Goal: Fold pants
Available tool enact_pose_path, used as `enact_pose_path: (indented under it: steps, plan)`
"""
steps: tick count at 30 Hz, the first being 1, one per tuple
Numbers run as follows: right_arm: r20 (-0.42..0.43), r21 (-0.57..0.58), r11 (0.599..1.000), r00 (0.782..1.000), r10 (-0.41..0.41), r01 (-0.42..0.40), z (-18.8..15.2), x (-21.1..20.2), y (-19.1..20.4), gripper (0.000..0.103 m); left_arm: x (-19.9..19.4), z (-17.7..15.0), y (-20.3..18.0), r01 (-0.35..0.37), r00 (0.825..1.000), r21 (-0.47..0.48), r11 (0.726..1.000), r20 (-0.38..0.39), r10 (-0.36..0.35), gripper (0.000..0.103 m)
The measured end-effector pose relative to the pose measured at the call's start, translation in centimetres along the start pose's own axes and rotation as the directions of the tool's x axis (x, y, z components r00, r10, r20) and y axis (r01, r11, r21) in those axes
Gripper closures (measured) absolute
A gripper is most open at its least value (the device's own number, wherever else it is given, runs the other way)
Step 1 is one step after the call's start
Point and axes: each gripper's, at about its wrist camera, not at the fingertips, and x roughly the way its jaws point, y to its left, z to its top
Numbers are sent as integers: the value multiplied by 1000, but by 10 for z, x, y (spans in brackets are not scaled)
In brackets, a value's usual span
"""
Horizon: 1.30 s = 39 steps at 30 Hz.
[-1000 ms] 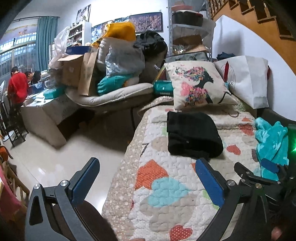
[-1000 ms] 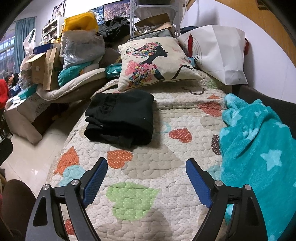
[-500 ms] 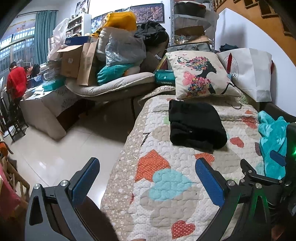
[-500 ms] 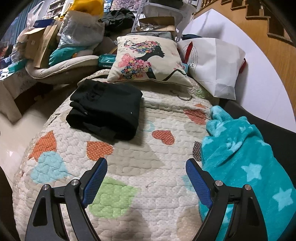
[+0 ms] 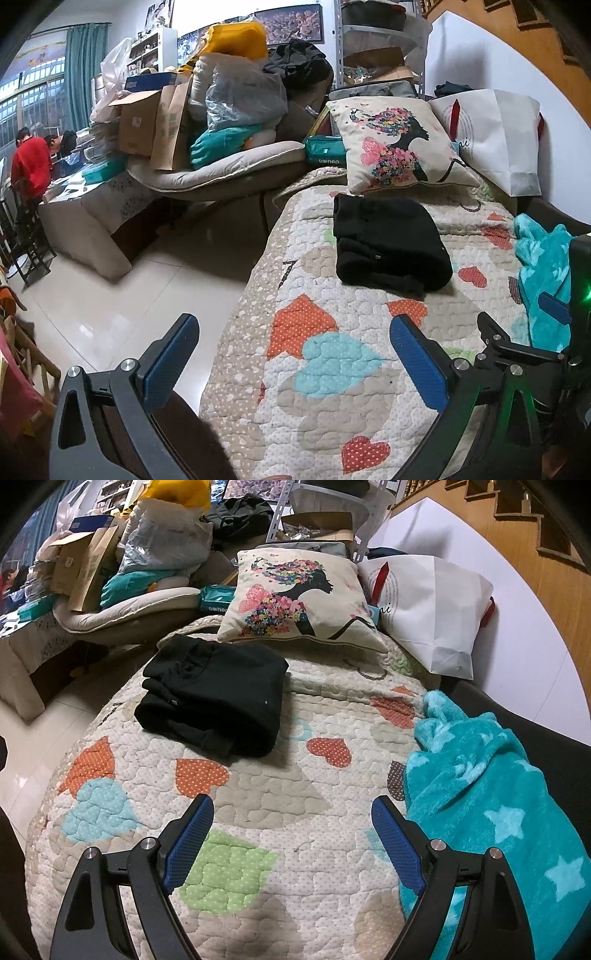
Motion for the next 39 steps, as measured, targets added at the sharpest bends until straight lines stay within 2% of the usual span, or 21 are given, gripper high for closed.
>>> enact_pose_path:
  steps: [14,19,26,35,39]
  plan:
    - [-11,-10,1000,1000,1,-1,-1,4,1,12,9,-3,7,20,999,-14,1000,-34,-21,0]
    - [-14,-10,1000,1000,3,-4,-1,5,1,12,20,-7,8,40,995,-12,999,-91,-41,0]
    - [-15,-11,1000,1000,6,-6,-1,5,1,12,24,-9,11,36,994,-15,999,-101,-38,0]
    - [-15,-7,1000,1000,21,-21,-2,5,2,12,23,-11,4,-1,997,39,999,-83,4,0]
    - [-22,-6,1000,999,25,-25,-3,6,3,12,27,-12,4,-6,995,45,999,-102,11,0]
